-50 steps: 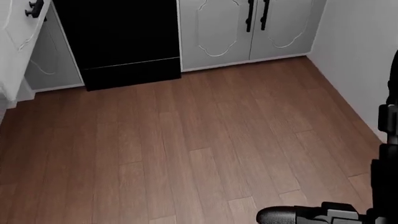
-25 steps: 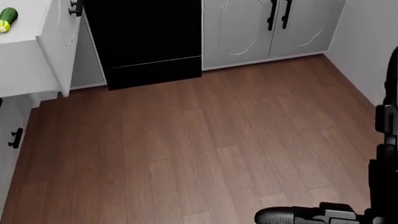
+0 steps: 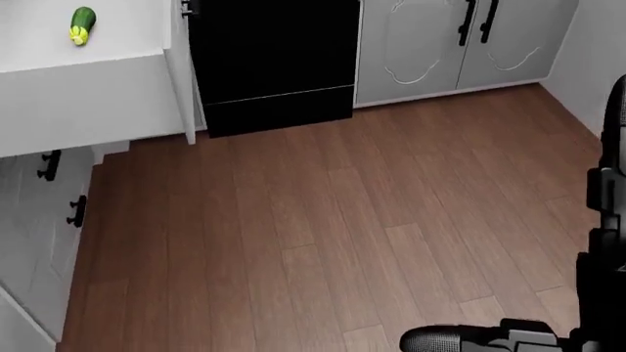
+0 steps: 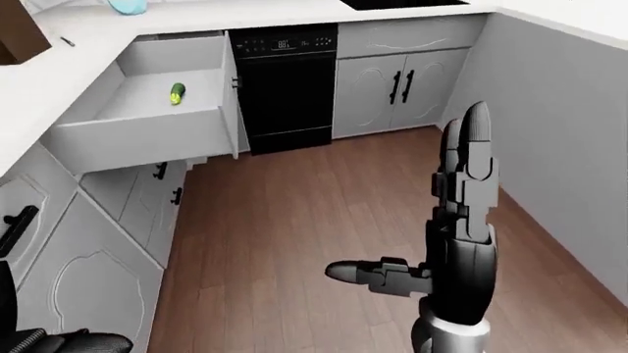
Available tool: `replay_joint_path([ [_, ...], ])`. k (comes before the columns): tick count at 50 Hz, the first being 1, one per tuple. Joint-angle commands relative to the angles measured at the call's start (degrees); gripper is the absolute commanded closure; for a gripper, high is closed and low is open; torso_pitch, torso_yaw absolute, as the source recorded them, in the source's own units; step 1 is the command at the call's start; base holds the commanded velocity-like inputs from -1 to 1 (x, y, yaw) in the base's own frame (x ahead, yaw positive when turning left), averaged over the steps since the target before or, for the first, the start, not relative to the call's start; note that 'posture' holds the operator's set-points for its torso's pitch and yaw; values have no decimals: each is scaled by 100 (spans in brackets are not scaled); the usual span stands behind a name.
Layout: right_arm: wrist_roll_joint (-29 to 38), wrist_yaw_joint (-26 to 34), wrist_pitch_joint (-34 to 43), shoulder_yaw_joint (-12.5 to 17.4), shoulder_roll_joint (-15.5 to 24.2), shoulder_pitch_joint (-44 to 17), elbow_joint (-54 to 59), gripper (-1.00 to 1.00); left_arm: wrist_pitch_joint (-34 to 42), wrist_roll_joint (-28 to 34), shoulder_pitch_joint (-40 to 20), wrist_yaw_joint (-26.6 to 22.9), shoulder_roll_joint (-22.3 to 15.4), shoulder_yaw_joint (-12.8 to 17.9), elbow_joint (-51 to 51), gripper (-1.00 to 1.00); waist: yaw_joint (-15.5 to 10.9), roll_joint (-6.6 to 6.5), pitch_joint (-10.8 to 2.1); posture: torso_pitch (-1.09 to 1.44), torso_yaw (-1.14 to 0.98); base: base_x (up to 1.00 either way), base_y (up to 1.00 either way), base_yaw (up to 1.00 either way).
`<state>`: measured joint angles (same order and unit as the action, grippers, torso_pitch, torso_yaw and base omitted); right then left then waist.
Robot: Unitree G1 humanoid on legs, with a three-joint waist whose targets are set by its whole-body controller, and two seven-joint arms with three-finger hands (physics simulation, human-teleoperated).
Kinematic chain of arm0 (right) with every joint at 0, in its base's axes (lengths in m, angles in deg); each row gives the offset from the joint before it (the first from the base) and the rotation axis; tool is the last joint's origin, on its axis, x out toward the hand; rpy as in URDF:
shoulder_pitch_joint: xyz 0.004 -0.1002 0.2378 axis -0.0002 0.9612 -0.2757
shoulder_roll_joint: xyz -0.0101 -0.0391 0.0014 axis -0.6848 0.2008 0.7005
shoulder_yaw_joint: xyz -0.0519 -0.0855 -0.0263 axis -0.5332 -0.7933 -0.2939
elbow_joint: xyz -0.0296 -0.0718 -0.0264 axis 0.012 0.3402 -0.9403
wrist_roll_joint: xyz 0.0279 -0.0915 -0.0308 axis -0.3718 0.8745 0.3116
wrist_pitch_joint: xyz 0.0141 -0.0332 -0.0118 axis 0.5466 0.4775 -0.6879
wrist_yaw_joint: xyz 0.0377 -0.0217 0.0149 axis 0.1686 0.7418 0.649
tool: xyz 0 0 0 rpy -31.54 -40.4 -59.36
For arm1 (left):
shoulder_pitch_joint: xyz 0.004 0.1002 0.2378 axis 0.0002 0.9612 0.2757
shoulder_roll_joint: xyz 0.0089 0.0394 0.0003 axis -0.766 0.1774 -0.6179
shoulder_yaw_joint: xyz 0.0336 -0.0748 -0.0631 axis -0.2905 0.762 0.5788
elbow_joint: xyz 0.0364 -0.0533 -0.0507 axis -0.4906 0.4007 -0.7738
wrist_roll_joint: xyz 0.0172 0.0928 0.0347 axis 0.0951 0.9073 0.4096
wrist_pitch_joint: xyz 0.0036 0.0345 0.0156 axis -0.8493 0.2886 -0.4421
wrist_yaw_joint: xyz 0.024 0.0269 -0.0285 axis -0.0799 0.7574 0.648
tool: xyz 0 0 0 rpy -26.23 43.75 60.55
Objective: Close the right drawer.
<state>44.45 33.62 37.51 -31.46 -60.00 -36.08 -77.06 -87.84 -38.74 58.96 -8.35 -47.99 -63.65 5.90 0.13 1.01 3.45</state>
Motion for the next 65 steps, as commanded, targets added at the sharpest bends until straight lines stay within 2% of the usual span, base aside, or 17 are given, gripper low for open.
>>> replay_joint_path([
  [1, -10, -30, -113, 15, 10, -25, -146, -100, -89, 16, -27, -12, -17, -17, -164, -100, 18, -12, -21, 0, 0, 0, 48, 0],
  [4, -25, -17, -65, 33, 21, -53, -170, -100, -90, 18, -27, 11, -37, -26, -164, -100, 43, 245, -72, 0, 0, 0, 49, 0],
  [6, -32, -6, -46, 41, 21, -50, -192, -100, -93, 22, -24, 34, -58, -36, -164, -100, 120, 126, -42, 0, 0, 0, 49, 0],
  [9, -48, -1, -76, 36, 5, 0, -212, -100, -96, 29, -21, 74, -95, -53, -164, -100, 91, 187, -142, 0, 0, 0, 49, 0],
  [14, -28, 2, -135, 5, -16, 88, -238, -100, -96, 19, -22, 88, -111, -50, -164, -100, 105, -177, -35, 0, 0, 0, 49, 0],
  [16, -47, 9, -110, 18, -7, 55, -225, -100, -105, 13, -13, 92, -121, -53, -164, -100, 82, -633, -181, 0, 0, 0, 36, 0],
  [17, -74, 9, -120, 17, -11, 60, -233, -100, -110, 14, -10, 95, -126, -52, -164, -100, 83, -663, -120, 0, 0, 0, 0, 0],
  [24, -163, 38, -115, 78, -28, 91, -294, -100, -137, 12, 19, 78, -117, -56, -164, -100, 24, -321, -161, 0, 0, 0, 0, 0],
  [38, -192, 19, -136, 115, -22, 93, -272, -100, -141, 10, 15, 112, -155, -63, -164, -100, -168, -38, -131, 0, 0, 0, 0, 0],
  [42, -295, 76, -127, 155, -39, 135, -368, -100, -140, 18, 12, 97, -138, -61, -164, -100, -234, 296, -162, 0, 0, 0, 0, 0],
  [50, -235, 126, -126, 127, -74, 224, -509, -100, -118, 10, -11, 78, -114, -36, -164, -100, -71, -73, -222, 0, 0, 0, 0, 0],
  [53, -185, 111, -119, 109, -78, 208, -510, -100, -103, 5, -14, 66, -99, -39, -164, -100, -64, -101, -255, 0, 0, 0, 0, 9],
  [55, -167, 108, -126, 92, -74, 209, -494, -100, -99, 7, -14, 74, -108, -46, -164, -100, -127, -110, -99, 0, 0, 1, 0, 79],
  [60, -156, 105, -126, 81, -71, 228, -504, -100, -104, 11, -20, 115, -145, -50, -164, -100, -119, -151, -84, 0, 0, 2, 0, 79],
  [63, -156, 107, -72, 99, -51, 153, -468, -100, -85, 12, -32, 101, -133, -46, -164, -100, -111, -358, -67, 0, 0, 1, 0, 79],
  [64, -162, 104, -83, 98, -54, 159, -468, -100, -79, 13, -35, 97, -128, -47, -164, -100, -125, -545, -137, 0, 0, 2, 0, 80],
  [65, -158, 102, -83, 94, -55, 158, -467, -100, -80, 18, -34, 95, -128, -54, -164, -100, -200, -499, -125, 0, 0, 2, 0, 79],
])
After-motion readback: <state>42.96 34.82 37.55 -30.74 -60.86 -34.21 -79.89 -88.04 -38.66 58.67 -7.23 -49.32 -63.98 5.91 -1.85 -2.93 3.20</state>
